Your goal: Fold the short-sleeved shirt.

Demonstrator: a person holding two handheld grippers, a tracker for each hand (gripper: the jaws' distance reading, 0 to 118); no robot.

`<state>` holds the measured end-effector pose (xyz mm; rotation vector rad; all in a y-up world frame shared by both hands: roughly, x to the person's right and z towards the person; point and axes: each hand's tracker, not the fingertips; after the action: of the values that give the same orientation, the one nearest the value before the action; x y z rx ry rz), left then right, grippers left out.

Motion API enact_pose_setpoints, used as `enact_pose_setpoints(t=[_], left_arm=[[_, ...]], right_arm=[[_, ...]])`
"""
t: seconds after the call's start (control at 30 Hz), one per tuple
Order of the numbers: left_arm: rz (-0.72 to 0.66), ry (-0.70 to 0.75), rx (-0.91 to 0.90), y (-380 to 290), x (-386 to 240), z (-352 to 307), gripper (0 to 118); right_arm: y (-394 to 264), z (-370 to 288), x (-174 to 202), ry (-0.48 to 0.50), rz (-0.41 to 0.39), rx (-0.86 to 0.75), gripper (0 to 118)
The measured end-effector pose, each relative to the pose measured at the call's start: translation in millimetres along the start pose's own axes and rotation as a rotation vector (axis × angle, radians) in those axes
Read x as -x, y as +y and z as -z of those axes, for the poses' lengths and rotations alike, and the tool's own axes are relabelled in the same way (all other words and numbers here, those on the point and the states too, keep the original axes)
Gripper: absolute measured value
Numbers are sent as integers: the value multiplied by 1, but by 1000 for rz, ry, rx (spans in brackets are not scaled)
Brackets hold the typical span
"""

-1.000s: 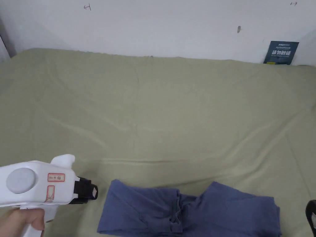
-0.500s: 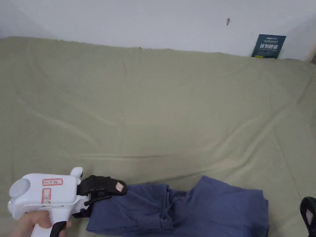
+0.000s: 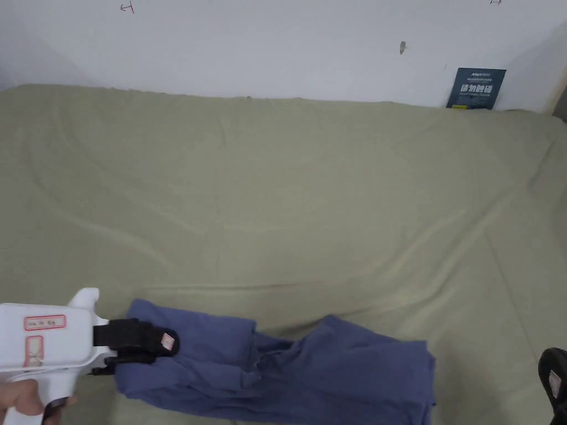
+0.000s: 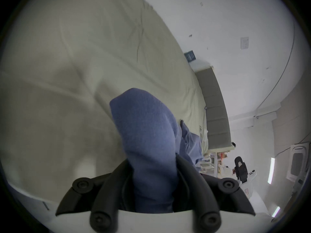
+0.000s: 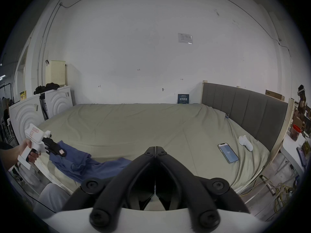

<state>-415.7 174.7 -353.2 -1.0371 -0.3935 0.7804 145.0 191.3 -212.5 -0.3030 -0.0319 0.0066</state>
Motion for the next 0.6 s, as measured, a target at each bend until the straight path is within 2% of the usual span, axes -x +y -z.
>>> enact_pose_setpoints(t=[0.07,0.13,0.23,0.33,0.37,0.57,0.6], left_arm=[[-45,104,-24,8,-6,-26,16],[1,215,-66,13,-11,-46,16],[43,371,-90,7,-54,-51,16],[135,497,-69,-1,-108,-32,16],[180,480,-66,-2,-112,-26,16],[389,685,27,-24,-199,53,16],[462,735,30,-35,-212,69,16]], right_arm=[[0,0,-1,7,1,-6,1],[0,2,-1,14,2,-11,1],[1,2,-1,23,10,-16,1],[1,1,0,30,17,-16,1],[0,-1,0,32,19,-16,1],[-2,-8,-7,27,27,-21,1],[-2,-8,-8,25,35,-21,1]])
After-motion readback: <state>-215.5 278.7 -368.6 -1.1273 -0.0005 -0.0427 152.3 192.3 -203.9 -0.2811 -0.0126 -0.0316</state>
